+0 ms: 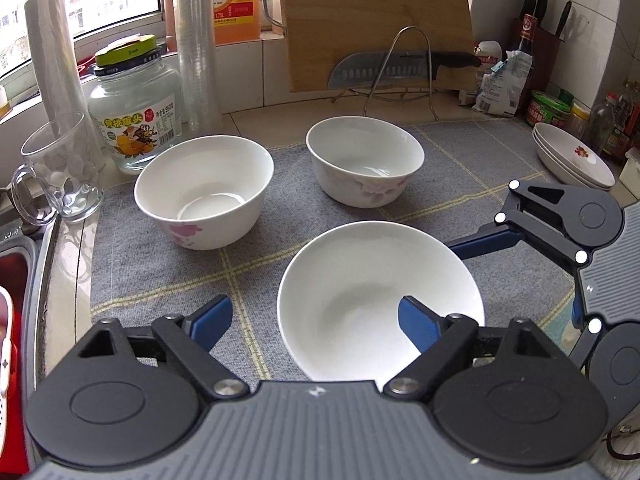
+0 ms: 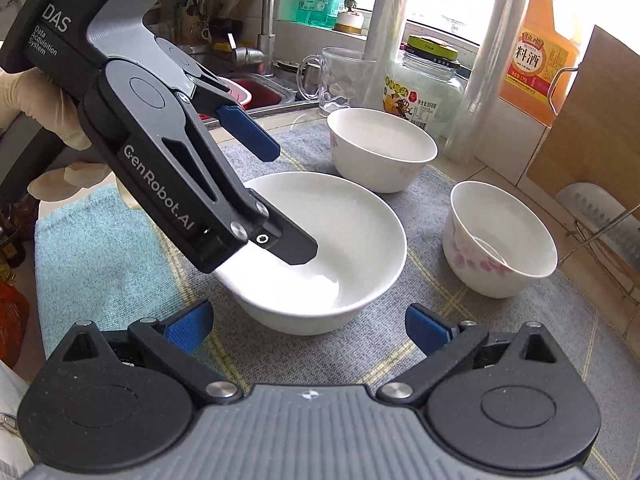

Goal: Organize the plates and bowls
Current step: 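Grasp the white bowl rim with the left gripper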

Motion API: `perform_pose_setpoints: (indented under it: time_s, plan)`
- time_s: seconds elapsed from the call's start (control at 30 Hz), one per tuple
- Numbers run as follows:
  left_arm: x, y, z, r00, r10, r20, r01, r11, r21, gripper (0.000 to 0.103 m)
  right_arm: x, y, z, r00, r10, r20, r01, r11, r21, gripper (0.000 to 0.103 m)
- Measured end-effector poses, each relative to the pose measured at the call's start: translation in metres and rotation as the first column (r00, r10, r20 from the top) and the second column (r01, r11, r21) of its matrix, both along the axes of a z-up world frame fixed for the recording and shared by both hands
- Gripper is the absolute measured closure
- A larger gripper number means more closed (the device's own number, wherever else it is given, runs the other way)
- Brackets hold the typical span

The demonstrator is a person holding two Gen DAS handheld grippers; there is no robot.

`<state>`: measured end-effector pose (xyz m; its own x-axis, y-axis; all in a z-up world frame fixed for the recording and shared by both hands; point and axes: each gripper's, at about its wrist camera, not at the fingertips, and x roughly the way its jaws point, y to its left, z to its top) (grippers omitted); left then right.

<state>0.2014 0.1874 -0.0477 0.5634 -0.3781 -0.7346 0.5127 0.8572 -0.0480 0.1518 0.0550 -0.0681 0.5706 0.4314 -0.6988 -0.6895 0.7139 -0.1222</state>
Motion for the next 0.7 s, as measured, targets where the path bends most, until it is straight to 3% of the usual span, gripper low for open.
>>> perform_pose_setpoints:
  time_s: [0.13,0.3,0.4,0.7]
  plan:
    - [0.0,-0.0003,0.0007,1.0,-0.007,-0.004,0.007,1.0,-0.013,0.026,0.001,0.001,0.0016,1.0,0.001,0.006,-0.001,1.0,0.005,0.002]
    - [0.0016,-0.0015,-0.0011,0.999,-0.025,-0.026,0.024,0.999,-0.029,0.037,0.001,0.0014,0.0048,1.0,0.004,0.006,-0.004,1.0,0.014,0.015]
    - [0.0021,-0.003,-0.0021,0.999,-0.038,-0.037,0.037,0.999,-0.039,0.043,0.0013,0.0017,0.0048,1.0,0.006,0.007,-0.006,1.0,0.011,0.016]
    - [0.0036,-0.0026,-0.0013,0.998,-0.041,-0.05,0.039,0.998,-0.052,0.044,0.0019,0.0017,0.0049,1.0,0.0,0.003,0.0,1.0,0.015,0.017]
